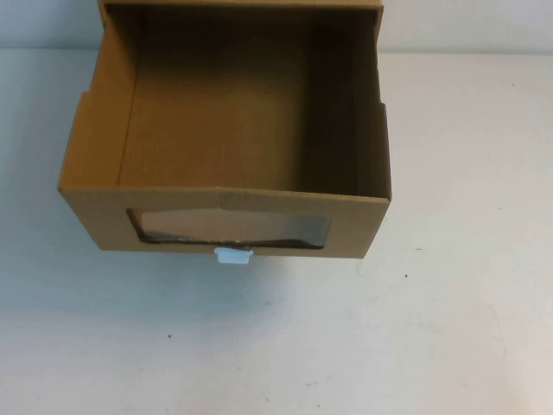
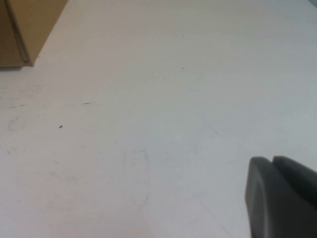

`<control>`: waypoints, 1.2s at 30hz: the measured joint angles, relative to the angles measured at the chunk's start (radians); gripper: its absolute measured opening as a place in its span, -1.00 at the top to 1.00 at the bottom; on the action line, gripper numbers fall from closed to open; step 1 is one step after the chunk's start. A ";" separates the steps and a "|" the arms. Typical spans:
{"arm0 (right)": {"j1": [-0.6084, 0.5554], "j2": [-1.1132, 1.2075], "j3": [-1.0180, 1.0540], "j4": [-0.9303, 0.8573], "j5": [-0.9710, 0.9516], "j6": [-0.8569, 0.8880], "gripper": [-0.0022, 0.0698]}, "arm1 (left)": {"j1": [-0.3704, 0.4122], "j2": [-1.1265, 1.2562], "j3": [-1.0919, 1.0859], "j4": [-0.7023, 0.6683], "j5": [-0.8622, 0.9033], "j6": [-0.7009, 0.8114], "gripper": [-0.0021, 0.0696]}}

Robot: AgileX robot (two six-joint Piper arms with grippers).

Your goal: Close the shoe box

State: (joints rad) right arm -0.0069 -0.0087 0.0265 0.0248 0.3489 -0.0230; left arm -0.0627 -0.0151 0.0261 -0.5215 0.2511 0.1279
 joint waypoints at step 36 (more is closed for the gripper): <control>0.000 0.000 0.000 0.000 0.000 0.000 0.97 | 0.000 1.328 -1.506 -0.157 0.581 0.477 0.95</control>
State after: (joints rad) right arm -0.0069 -0.0087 0.0265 0.0248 0.3489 -0.0230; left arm -0.0627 1.3127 -1.4803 -0.6785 0.8319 0.6050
